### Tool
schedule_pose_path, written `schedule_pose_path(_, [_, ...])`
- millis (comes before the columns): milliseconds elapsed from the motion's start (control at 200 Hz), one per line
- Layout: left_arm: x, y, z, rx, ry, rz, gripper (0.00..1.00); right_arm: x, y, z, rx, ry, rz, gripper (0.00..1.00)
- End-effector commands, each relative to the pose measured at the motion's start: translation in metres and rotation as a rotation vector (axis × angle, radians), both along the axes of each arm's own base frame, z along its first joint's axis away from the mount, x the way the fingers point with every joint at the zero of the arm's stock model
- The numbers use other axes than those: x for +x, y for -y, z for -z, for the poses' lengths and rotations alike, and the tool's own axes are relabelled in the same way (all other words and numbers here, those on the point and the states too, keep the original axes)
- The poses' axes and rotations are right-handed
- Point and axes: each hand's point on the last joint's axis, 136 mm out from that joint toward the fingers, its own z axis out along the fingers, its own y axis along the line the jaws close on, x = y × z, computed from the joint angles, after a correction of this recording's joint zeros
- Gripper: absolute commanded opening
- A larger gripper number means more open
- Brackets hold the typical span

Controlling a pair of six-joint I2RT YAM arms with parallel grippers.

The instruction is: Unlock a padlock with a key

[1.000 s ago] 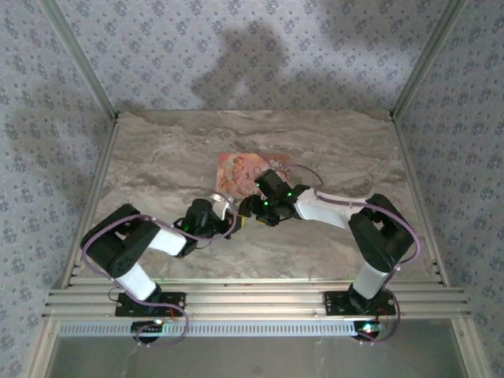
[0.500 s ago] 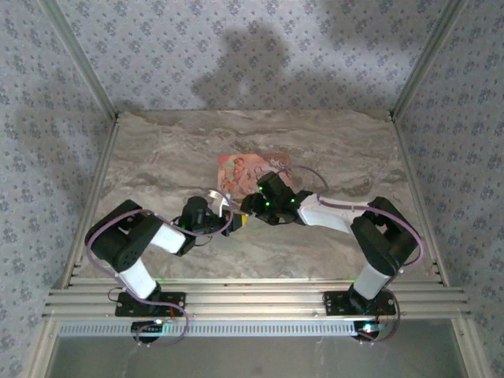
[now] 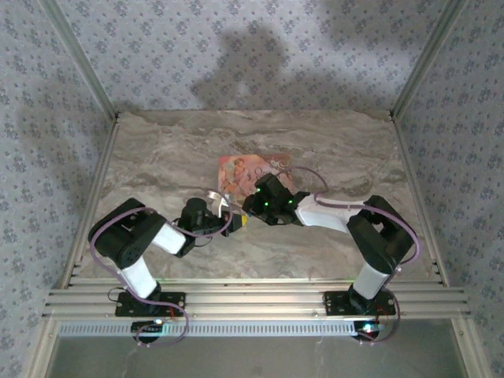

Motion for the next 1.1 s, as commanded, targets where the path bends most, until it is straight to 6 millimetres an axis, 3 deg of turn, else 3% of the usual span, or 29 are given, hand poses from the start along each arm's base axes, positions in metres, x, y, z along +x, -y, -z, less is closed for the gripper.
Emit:
schedule_pose_path(0, [-0.001,0.007,-0.024,-0.079,0.076,0.036,0.0,0.005,0.0,0.009,-0.026,-0.008,0.032,0.42])
schedule_pose_path(115, [-0.002,0.008,-0.025,-0.087,0.069,0.045,0.0,0.004,0.0,0.011,-0.036,-0.013,0.031,0.27])
schedule_pose_path(250, [-0.007,0.012,-0.023,-0.069,0.085,0.064,0.0,0.003,0.0,0.009,-0.045,-0.014,0.023,0.0])
schedule_pose_path(425, [-0.017,0.019,-0.013,0.151,0.234,0.105,0.0,0.001,-0.001,0.003,-0.037,-0.034,0.007,0.0])
schedule_pose_path(500, [-0.015,0.02,-0.019,0.217,0.311,0.111,0.0,0.0,-0.002,0.0,-0.025,-0.031,0.0,0.0])
schedule_pose_path(744, [-0.009,0.008,-0.037,0.308,0.405,0.09,0.0,-0.003,-0.003,0.002,0.056,-0.002,-0.014,0.0])
schedule_pose_path(929, [-0.016,0.007,-0.034,0.313,0.383,0.122,0.0,-0.005,-0.002,0.006,0.063,-0.024,-0.004,0.0])
schedule_pose_path(954, [-0.017,0.008,-0.032,0.313,0.38,0.126,0.0,-0.006,-0.003,0.007,0.062,-0.036,-0.004,0.09])
schedule_pose_path(1014, [-0.016,0.008,-0.031,0.307,0.369,0.126,0.0,-0.009,-0.002,0.009,0.053,-0.064,-0.003,0.43])
schedule_pose_path(1094, [-0.013,0.006,-0.029,0.286,0.34,0.11,0.0,-0.012,-0.001,0.005,0.044,-0.06,-0.003,0.57])
